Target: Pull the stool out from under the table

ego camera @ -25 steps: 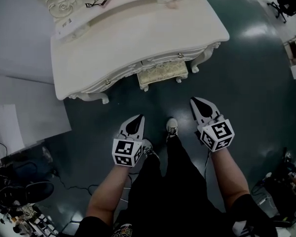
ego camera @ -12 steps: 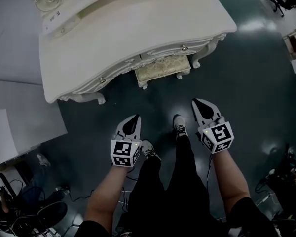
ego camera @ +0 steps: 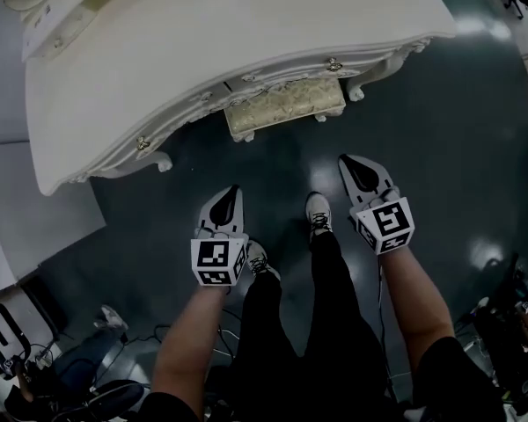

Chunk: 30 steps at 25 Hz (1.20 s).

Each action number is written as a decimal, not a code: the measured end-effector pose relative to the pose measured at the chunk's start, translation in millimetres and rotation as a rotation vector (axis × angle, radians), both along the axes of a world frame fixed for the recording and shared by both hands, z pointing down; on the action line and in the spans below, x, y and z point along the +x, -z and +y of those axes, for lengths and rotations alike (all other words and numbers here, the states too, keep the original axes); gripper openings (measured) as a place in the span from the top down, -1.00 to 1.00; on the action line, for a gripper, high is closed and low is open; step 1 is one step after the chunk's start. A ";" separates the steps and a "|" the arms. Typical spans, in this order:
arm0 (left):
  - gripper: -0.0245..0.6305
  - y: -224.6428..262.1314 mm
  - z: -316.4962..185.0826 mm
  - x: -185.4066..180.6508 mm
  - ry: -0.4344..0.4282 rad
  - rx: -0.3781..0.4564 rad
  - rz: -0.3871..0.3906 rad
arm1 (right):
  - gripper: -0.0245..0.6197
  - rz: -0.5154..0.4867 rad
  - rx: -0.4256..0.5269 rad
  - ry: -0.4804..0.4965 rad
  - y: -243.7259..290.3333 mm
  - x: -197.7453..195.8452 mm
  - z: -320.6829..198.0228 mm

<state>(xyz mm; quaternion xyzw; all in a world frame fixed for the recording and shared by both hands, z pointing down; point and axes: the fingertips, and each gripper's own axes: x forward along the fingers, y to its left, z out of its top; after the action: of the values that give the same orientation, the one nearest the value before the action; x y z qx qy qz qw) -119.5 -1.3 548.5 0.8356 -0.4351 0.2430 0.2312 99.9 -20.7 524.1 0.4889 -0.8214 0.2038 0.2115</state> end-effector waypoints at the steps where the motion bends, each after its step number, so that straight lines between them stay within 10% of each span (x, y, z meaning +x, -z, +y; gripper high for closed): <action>1: 0.91 -9.9 -3.3 1.3 0.000 -0.004 -0.007 | 0.84 -0.006 -0.003 -0.005 -10.2 4.0 -3.7; 22: 0.91 -191.7 -46.7 -11.9 0.044 -0.054 -0.103 | 0.82 0.007 -0.069 -0.056 -191.2 55.1 -53.7; 30: 0.41 -250.5 -65.2 -19.2 0.083 -0.073 -0.120 | 0.29 0.049 -0.112 -0.096 -259.9 93.7 -75.1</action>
<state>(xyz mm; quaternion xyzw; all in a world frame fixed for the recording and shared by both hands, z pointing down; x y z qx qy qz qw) -138.7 -66.5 799.0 0.7918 -0.4731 0.2985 0.2450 193.6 -95.9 784.0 0.5199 -0.7789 0.2474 0.2487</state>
